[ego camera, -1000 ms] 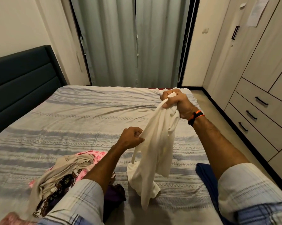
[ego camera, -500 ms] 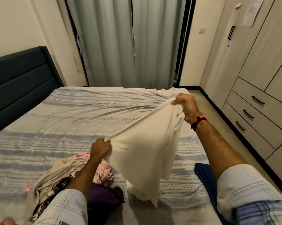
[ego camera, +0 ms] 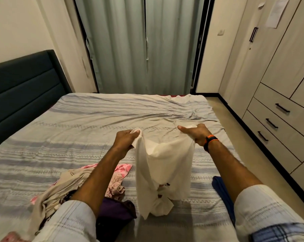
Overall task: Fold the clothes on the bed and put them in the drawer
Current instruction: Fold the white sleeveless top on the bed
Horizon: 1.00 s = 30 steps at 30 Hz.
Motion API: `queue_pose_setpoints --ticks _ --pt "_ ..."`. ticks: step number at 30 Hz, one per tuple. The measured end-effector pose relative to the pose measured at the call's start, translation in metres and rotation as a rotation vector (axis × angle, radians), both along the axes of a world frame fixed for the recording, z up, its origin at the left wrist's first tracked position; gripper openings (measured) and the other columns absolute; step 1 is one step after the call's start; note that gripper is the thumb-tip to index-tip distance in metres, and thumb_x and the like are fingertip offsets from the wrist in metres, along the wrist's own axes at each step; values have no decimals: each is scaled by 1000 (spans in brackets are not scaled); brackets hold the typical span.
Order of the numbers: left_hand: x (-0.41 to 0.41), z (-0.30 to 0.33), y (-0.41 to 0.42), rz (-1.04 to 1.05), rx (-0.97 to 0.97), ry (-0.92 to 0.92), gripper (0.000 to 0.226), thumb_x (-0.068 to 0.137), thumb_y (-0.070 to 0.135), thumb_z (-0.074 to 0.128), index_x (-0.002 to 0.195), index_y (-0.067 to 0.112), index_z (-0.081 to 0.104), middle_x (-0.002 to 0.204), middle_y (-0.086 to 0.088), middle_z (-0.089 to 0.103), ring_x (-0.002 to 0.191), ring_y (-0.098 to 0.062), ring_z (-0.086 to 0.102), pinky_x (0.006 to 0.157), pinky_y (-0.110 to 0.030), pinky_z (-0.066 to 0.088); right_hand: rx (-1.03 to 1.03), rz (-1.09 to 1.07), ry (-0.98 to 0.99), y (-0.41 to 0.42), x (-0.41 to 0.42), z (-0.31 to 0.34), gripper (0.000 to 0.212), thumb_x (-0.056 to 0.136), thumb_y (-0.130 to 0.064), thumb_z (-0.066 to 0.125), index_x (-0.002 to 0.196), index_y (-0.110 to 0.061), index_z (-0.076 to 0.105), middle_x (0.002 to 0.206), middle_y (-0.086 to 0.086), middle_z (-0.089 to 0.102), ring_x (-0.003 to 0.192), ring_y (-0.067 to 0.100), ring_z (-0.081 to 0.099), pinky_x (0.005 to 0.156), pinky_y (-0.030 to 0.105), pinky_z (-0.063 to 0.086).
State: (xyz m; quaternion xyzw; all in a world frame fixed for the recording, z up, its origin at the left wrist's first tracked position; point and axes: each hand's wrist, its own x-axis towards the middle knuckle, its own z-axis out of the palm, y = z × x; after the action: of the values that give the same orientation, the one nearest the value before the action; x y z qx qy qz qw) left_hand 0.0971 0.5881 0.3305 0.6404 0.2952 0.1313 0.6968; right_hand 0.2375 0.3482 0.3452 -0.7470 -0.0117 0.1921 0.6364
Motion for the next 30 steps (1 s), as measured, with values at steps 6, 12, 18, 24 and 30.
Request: queue_pose_setpoints --ticks 6,12,18,24,30 --pt "4 1 -9 3 34 97 10 85 7 73 82 11 64 84 -6 64 77 -18 58 65 -31 51 51 99 175 0 3 -15 65 52 -30 96 105 -1 71 123 14 67 127 30 54 110 51 41" --pt "-20 18 23 -299 -120 -48 27 79 25 78 98 7 73 88 -8 69 70 -15 65 59 -24 54 231 376 222 -31 -15 31 37 71 -12 80 104 2 69 100 12 73 90 23 70 81 33 60" --pt "-18 -18 68 158 -171 114 23 89 18 68 103 0 70 82 -13 69 66 -25 66 69 -36 57 26 42 90 -44 8 10 50 73 -19 85 115 1 65 123 18 64 95 25 71 84 36 58" --pt "-11 -45 30 138 174 402 34 71 21 87 73 -3 62 61 -12 58 44 -19 49 44 -24 40 -270 -57 -128 -5 -13 -33 11 77 -14 82 82 -6 75 84 12 71 86 27 67 81 40 57" --pt "4 -34 -26 -184 204 240 21 84 1 71 65 -2 62 53 -4 46 37 -12 40 42 -21 32 -300 332 -122 31 -38 -29 25 85 7 64 109 6 70 96 14 69 90 24 64 78 36 56"
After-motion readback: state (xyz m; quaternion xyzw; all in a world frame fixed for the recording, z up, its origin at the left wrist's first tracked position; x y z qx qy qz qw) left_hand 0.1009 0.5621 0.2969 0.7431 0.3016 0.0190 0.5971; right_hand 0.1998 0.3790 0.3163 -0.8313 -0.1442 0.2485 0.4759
